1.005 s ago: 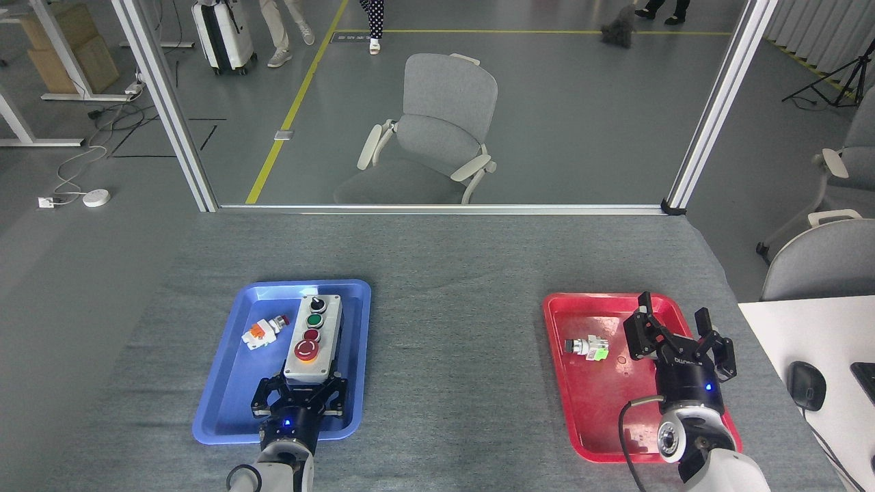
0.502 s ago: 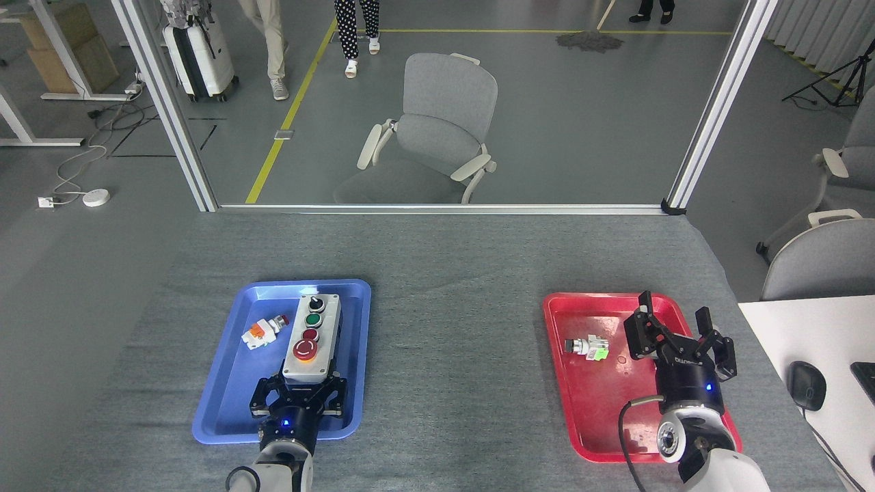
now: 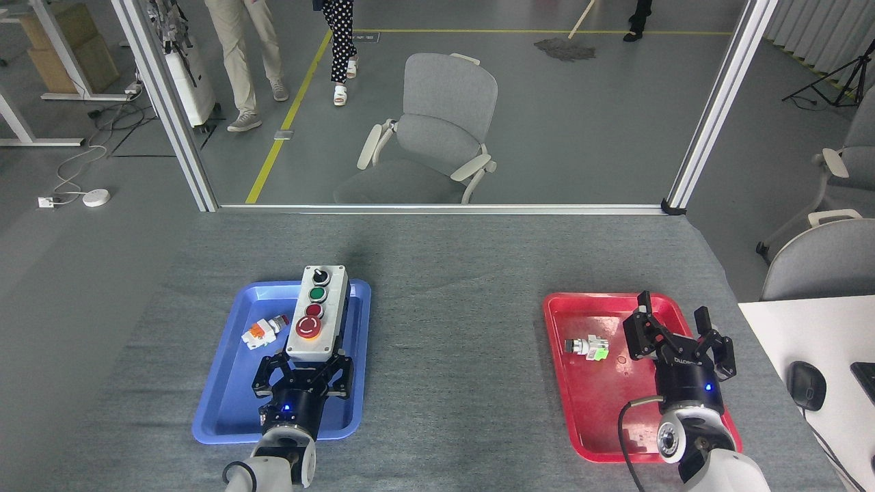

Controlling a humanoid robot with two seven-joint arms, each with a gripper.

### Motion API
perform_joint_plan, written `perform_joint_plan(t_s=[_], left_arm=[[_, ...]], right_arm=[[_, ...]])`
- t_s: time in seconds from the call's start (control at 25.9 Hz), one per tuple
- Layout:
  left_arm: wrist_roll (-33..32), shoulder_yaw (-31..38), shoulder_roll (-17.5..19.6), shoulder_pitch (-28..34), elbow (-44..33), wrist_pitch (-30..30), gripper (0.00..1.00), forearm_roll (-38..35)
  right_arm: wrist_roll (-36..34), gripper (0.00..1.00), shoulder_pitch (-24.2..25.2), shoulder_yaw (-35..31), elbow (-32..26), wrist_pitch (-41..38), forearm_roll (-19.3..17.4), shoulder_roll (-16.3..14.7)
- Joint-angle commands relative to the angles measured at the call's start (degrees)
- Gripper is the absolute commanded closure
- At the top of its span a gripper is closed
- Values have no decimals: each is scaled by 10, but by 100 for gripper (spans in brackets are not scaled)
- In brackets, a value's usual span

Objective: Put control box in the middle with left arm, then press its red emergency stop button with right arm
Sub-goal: 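Lift the control box with the left gripper and pull it toward the robot, then carry the control box off the blue tray and set it between the trays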

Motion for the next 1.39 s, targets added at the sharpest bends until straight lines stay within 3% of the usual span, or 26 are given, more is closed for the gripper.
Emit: perform_joint_plan(t_s=[0.0,0.15,0.31,0.46,1.0,1.35], left_arm=[[-6,-5,-7,12,-36,-3,67,0],[-32,-38,-17,22,-63,0,68,0],[-44,-58,-51,24,-70,1,68,0],[-54,-117,-52,25,-73,41,68,4],[-57,-239,-53,25,-101,209,67,139],[-53,-323,-53,25,-96,222,67,209]], right_arm=[[0,0,0,0,0,1,0,0],[0,0,0,0,0,0,0,0],[0,0,0,0,0,0,0,0],[0,0,0,0,0,0,0,0],[1,0,-1,-8,-3,5,-2,-2],[1,0,-1,-9,-3,5,-1,-3]])
